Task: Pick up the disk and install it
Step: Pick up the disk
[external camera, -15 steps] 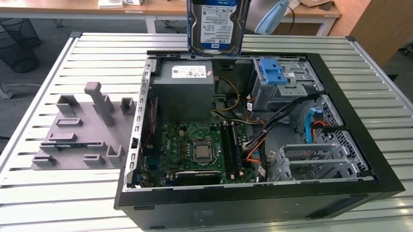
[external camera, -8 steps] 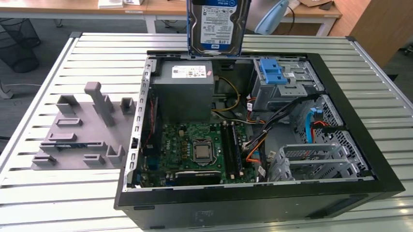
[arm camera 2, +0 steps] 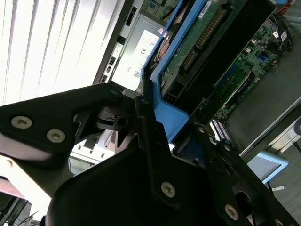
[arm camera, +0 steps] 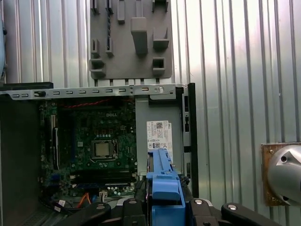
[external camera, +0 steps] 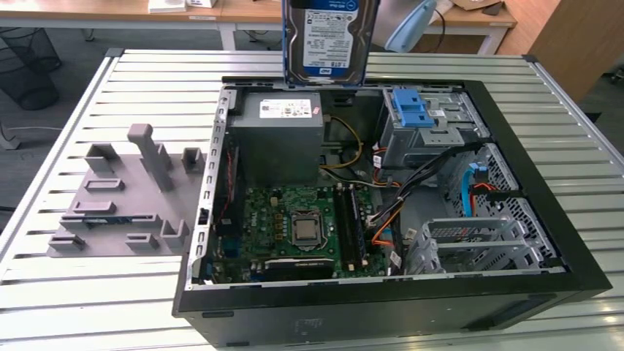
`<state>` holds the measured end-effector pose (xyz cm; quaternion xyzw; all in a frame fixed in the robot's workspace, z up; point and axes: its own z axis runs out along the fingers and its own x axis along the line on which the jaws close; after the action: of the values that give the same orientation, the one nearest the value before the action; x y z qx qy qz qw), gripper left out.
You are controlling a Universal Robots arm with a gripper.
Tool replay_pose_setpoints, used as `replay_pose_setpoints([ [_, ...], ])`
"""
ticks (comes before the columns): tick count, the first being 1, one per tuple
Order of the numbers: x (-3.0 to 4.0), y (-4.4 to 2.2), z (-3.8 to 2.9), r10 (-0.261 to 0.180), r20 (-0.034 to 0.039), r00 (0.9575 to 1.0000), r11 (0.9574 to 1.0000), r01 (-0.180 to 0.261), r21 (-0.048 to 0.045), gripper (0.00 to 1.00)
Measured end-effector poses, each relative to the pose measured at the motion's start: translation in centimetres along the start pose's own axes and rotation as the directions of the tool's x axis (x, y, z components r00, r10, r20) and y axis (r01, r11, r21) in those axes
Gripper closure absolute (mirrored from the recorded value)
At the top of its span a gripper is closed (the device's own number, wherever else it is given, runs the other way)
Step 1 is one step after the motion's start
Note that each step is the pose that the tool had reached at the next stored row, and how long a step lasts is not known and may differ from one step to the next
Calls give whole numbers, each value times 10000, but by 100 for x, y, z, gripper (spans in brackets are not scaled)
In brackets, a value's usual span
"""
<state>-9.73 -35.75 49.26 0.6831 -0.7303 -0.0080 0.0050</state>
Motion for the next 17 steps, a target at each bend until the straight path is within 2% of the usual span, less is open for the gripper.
replay_pose_setpoints([
  [17, 162, -11, 1, 1, 1, 10000, 10000, -1, 0, 63],
])
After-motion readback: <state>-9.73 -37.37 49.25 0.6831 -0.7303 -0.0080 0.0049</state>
